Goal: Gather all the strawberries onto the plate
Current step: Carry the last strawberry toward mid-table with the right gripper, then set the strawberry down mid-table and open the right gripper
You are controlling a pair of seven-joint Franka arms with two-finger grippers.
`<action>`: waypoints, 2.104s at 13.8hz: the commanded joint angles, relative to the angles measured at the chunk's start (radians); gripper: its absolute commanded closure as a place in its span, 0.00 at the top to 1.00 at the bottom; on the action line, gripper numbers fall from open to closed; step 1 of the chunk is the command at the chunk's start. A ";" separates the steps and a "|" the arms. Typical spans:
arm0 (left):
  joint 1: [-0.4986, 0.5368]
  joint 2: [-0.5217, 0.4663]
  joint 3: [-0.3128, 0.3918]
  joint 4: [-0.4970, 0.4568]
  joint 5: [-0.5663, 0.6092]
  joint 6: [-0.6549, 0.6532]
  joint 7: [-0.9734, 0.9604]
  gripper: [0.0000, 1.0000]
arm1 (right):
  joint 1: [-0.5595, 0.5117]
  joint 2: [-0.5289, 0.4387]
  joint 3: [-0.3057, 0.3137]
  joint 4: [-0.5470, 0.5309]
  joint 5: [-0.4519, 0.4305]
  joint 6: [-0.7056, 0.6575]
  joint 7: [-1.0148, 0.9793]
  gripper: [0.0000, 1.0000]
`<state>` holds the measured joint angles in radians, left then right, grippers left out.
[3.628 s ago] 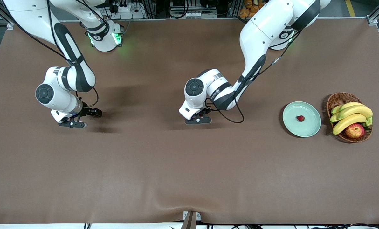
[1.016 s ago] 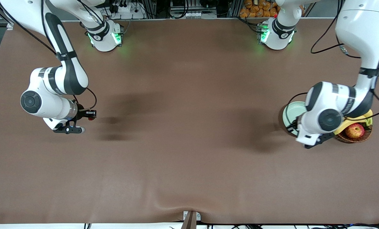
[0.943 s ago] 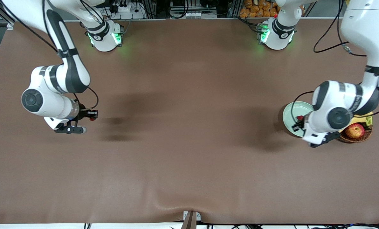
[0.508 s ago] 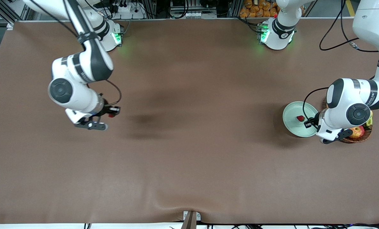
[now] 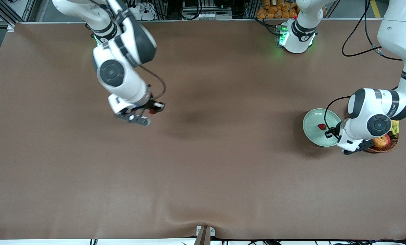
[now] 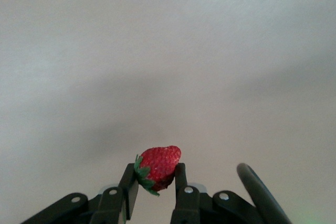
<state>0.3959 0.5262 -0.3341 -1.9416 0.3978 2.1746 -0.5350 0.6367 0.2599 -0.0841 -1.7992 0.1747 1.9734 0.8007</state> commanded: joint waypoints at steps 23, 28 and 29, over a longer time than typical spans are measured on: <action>-0.002 -0.160 -0.371 0.059 -0.071 -0.061 0.012 1.00 | 0.368 0.441 -0.013 0.124 0.057 0.452 0.526 0.10; -0.020 -0.160 -0.463 0.116 -0.094 -0.062 0.003 1.00 | 0.367 0.447 -0.013 0.124 0.057 0.447 0.523 0.49; -0.019 -0.160 -0.480 0.127 -0.094 -0.070 0.003 1.00 | 0.360 0.441 -0.013 0.129 0.057 0.441 0.519 0.63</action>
<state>0.3743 0.3660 -0.7895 -1.8457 0.3206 2.1304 -0.5302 0.9907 0.6951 -0.0853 -1.6968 0.2179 2.4246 1.3121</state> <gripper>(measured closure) 0.000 0.612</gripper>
